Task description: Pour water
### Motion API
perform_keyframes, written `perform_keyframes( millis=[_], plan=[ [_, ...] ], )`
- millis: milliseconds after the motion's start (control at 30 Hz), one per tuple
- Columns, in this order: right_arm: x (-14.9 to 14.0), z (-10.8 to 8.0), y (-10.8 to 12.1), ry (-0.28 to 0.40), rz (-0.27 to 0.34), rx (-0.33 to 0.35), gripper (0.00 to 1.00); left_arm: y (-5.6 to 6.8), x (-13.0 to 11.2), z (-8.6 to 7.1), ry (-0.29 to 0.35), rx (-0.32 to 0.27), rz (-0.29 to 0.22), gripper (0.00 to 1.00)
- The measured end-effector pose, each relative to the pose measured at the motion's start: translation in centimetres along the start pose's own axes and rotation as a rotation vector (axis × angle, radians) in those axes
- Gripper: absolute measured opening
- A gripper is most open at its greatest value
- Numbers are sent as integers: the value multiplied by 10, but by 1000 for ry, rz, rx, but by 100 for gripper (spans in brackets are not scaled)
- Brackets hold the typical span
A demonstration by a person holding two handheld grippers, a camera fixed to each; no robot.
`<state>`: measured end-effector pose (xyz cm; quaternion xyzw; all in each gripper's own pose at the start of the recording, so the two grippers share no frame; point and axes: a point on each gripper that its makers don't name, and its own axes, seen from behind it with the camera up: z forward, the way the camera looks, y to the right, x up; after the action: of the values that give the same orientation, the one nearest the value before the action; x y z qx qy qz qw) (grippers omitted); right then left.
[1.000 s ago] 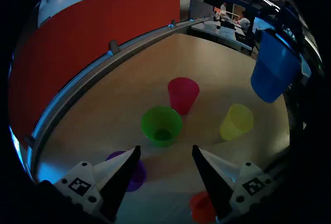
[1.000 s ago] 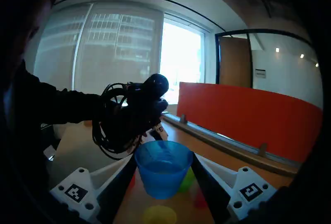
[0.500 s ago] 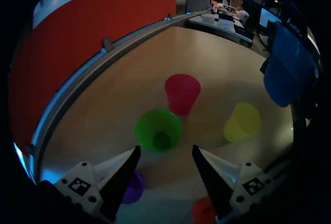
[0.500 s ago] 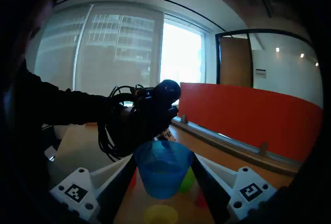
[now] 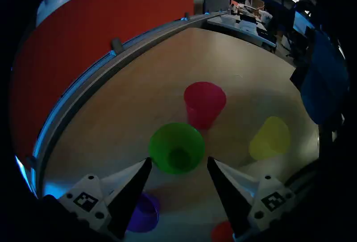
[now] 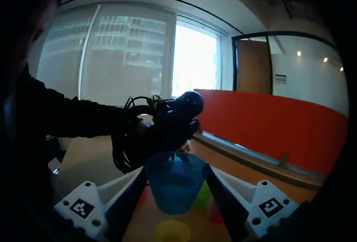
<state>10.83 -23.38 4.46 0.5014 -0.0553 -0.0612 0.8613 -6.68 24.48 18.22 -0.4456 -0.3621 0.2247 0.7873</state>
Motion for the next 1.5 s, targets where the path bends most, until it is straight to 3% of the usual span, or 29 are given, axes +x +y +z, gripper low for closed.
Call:
perform_keyframes(
  millis=[967,1500],
  plan=[
    [-4,-2,3,0,6,-6,93,-2,8,20,7,28,22,92],
    [-3,-2,3,1,6,-8,92,-6,13,12,51,27,-5,87]
  ],
)
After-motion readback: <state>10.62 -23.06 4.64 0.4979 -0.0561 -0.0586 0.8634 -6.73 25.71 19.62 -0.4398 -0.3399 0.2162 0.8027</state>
